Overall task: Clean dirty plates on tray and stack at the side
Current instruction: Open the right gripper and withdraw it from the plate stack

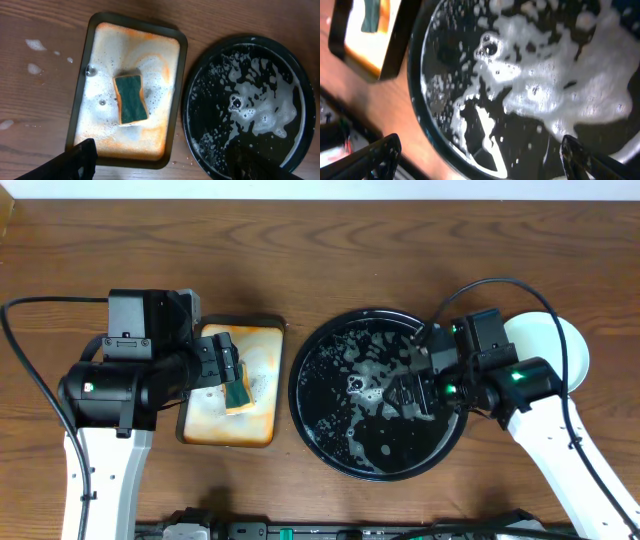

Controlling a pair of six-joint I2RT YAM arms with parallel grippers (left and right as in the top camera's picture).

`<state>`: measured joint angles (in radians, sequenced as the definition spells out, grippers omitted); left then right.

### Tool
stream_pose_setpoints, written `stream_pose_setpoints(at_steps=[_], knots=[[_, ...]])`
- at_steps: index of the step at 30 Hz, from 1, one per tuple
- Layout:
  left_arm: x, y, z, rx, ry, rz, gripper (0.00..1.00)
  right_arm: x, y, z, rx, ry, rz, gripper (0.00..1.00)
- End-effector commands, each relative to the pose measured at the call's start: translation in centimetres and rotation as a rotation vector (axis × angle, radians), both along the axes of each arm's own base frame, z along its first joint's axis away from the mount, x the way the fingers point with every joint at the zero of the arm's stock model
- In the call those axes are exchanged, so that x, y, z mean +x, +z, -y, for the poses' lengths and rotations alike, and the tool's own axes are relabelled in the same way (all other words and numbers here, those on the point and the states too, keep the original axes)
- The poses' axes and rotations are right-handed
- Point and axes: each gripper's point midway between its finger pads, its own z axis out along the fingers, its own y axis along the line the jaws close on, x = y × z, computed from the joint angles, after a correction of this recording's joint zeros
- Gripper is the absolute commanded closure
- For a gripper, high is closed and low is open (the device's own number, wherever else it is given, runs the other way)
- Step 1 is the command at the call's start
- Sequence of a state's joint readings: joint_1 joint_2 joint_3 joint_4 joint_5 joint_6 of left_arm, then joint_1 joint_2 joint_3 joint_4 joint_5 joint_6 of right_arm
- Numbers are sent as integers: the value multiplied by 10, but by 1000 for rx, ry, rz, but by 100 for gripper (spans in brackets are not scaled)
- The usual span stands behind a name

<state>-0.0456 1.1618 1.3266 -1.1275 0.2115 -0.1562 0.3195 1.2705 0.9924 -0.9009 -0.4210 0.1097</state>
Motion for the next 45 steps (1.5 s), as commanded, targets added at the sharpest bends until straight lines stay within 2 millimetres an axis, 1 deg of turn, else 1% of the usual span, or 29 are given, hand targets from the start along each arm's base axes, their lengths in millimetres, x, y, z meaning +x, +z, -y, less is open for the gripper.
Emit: stream_pose_setpoints(at_steps=[1,4,7,8,9,11,13,16,19,23,27,30,33,35,38,45], knots=[[0,8,0,-6,-3,20,17,-2,28,4,31,62,127,1],[0,8,0,-6,-3,20,17,-4,58,14,10,93,299,1],[0,8,0,-6,-3,20,17,-2,88,35,-81,64,496,1],[0,8,0,-6,-3,20,17,-3,103,46,-125,39,587,1],[0,8,0,-6,-3,20,17,-4,112,53,-150,25,649,1],[0,8,0,-6,-3,20,17,-9,126,64,-192,0,758,1],[0,8,0,-6,-3,20,17,-14,130,77,-220,-48,846,1],[0,8,0,-6,-3,20,17,-21,117,87,-217,-97,913,1],[0,8,0,-6,-3,20,17,-25,93,98,-230,-140,930,1],[0,8,0,-6,-3,20,17,-21,67,107,-226,-197,994,1],[0,8,0,-6,-3,20,17,-14,49,110,-217,-229,1081,1],[0,8,0,-6,-3,20,17,-13,37,106,-192,-221,1129,1],[0,8,0,-6,-3,20,17,-11,19,105,-181,-226,1171,1],[0,8,0,-6,-3,20,17,-9,16,105,-175,-233,1205,1],[0,8,0,-6,-3,20,17,-5,18,106,-172,-245,1259,1],[0,8,0,-6,-3,20,17,-5,18,106,-174,-241,1257,1]])
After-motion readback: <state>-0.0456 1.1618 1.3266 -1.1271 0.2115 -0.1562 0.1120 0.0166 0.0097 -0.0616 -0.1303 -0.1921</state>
